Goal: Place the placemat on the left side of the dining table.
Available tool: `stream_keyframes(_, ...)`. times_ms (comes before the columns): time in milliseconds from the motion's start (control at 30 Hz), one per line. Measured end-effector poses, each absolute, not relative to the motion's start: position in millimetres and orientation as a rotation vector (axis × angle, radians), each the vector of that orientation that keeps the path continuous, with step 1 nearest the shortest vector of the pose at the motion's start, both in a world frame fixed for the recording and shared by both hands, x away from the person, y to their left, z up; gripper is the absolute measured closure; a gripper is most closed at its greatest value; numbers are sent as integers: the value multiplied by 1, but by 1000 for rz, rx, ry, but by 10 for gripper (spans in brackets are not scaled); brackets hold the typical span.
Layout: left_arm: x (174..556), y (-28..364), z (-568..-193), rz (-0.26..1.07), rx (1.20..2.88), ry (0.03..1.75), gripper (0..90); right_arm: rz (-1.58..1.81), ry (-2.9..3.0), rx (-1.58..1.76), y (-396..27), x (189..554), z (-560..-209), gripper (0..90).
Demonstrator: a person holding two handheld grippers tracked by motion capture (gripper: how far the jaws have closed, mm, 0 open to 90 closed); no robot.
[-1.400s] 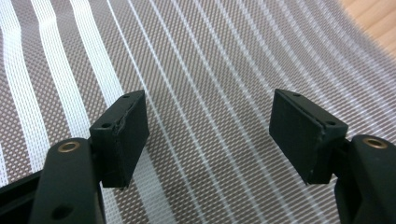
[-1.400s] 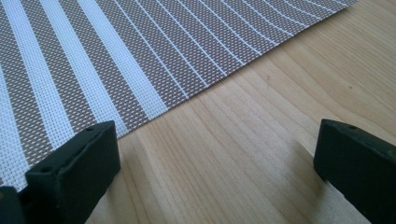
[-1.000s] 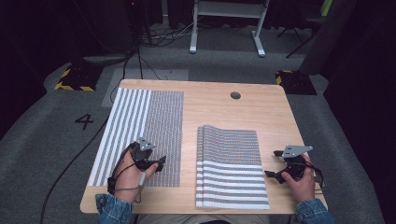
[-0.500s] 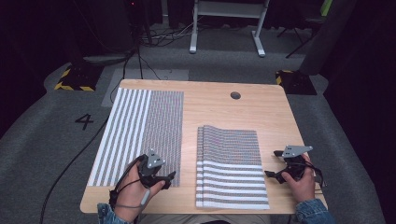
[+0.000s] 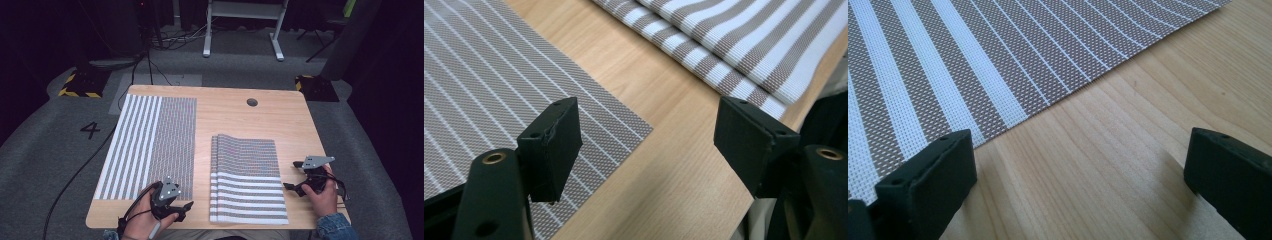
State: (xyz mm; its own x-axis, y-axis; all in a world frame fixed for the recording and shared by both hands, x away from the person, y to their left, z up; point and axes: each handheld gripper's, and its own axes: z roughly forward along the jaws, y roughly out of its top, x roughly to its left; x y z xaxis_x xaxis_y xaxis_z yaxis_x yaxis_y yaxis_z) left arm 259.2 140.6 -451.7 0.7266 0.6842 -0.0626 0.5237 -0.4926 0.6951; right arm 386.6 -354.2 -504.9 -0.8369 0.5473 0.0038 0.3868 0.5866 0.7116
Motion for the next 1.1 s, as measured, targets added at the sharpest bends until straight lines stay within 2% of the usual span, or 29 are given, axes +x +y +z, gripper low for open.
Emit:
stream_keyframes(567,265,121,-500,284,2142,807,277,1088,2601,777,-354,387,-505,5)
stream_keyframes(700,266,117,-503,298,2195,827,269,1089,2601,777,-354,387,-505,5)
stream_keyframes(767,265,116,-504,295,2216,868,253,1088,2601,777,-354,387,-505,5)
stream_keyframes(800,265,115,-504,284,2206,864,209,1089,2601,777,-354,387,-505,5)
stream_keyframes(867,266,113,-505,314,2212,840,205,1088,2601,777,-354,387,-505,5)
stream_keyframes(1100,261,104,-510,351,2154,921,139,1088,2601,777,-354,387,-505,5)
